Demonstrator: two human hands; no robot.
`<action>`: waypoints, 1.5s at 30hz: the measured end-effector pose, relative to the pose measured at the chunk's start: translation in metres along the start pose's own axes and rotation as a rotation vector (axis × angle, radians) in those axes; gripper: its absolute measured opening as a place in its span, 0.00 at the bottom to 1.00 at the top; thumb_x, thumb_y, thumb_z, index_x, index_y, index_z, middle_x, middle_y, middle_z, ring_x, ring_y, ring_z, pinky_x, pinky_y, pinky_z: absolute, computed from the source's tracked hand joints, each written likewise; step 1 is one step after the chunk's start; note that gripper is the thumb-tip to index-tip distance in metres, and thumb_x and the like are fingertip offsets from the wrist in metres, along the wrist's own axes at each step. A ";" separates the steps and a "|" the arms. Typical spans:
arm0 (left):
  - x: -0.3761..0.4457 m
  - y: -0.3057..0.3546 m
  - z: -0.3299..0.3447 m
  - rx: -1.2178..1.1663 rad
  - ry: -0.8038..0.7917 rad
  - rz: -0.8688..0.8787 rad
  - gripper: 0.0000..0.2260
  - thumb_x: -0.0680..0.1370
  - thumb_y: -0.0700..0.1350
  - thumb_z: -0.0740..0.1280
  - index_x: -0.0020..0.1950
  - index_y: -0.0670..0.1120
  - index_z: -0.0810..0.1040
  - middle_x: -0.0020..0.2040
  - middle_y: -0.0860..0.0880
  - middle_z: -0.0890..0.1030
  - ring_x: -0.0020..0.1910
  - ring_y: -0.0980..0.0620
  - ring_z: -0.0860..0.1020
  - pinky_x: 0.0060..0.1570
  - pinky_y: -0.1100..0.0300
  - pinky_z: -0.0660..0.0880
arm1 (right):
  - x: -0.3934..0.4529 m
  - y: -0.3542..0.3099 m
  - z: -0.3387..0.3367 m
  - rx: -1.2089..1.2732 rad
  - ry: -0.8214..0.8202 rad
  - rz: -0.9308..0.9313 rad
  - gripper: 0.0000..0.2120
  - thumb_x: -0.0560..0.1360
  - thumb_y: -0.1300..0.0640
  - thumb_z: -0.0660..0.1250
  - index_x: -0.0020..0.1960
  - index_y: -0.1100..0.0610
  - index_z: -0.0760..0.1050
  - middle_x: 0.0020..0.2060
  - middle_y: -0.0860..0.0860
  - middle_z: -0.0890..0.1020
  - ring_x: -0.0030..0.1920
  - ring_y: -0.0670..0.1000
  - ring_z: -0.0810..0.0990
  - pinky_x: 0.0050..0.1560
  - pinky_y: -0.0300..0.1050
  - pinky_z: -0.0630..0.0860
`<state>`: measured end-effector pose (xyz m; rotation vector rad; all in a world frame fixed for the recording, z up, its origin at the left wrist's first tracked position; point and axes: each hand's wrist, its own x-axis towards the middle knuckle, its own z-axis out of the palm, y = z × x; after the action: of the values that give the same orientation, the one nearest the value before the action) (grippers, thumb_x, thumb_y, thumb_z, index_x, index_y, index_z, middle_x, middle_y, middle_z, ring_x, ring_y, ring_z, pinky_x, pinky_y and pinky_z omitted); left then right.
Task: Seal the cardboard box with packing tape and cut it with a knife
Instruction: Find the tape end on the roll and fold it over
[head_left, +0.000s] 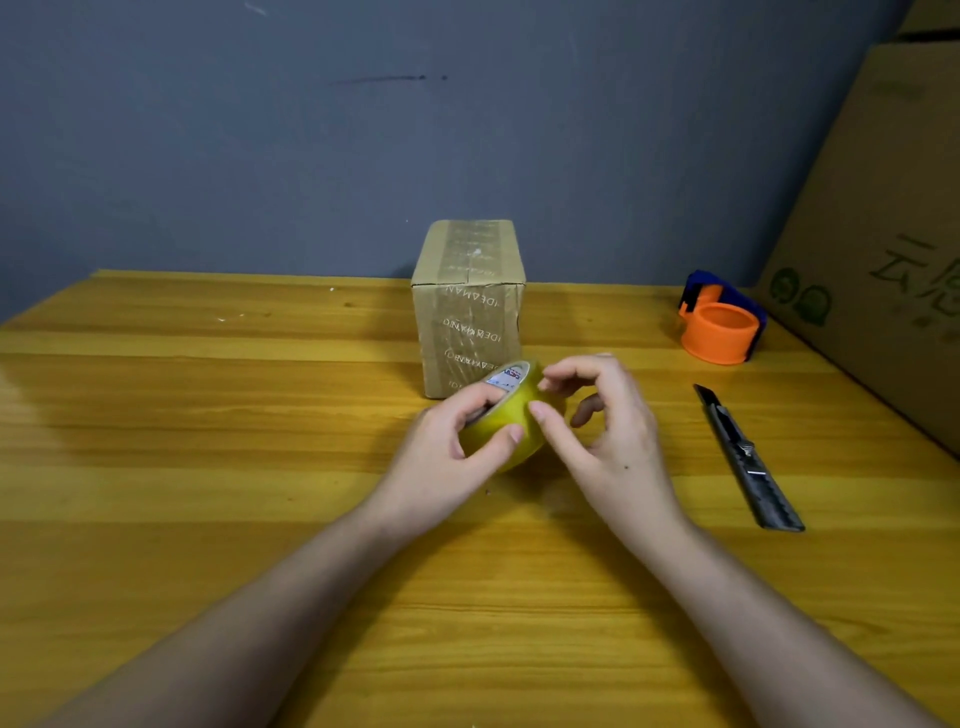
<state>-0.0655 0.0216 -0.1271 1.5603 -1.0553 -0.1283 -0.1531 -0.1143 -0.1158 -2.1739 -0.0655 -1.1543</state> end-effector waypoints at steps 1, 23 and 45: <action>-0.001 0.001 0.000 0.007 -0.009 0.004 0.03 0.72 0.48 0.66 0.45 0.53 0.76 0.42 0.59 0.80 0.42 0.63 0.75 0.46 0.65 0.72 | 0.000 0.000 0.000 0.011 0.014 0.019 0.12 0.73 0.57 0.68 0.53 0.47 0.71 0.44 0.47 0.79 0.46 0.50 0.78 0.42 0.45 0.74; 0.001 0.015 -0.005 0.701 0.069 -0.061 0.13 0.75 0.57 0.62 0.50 0.48 0.74 0.32 0.49 0.74 0.41 0.39 0.77 0.37 0.54 0.69 | -0.013 -0.033 -0.006 -0.390 -0.084 -0.375 0.12 0.73 0.67 0.65 0.44 0.54 0.65 0.36 0.56 0.77 0.37 0.59 0.76 0.38 0.54 0.75; -0.005 0.002 0.006 0.737 0.190 0.002 0.19 0.70 0.66 0.60 0.41 0.50 0.75 0.31 0.47 0.82 0.39 0.40 0.79 0.36 0.57 0.69 | 0.000 -0.013 -0.003 -0.031 -0.036 0.234 0.17 0.70 0.64 0.72 0.55 0.50 0.76 0.51 0.44 0.71 0.41 0.43 0.78 0.44 0.32 0.76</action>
<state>-0.0731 0.0210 -0.1294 2.1726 -1.0025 0.4521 -0.1593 -0.1062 -0.1077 -2.1625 0.1877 -0.9898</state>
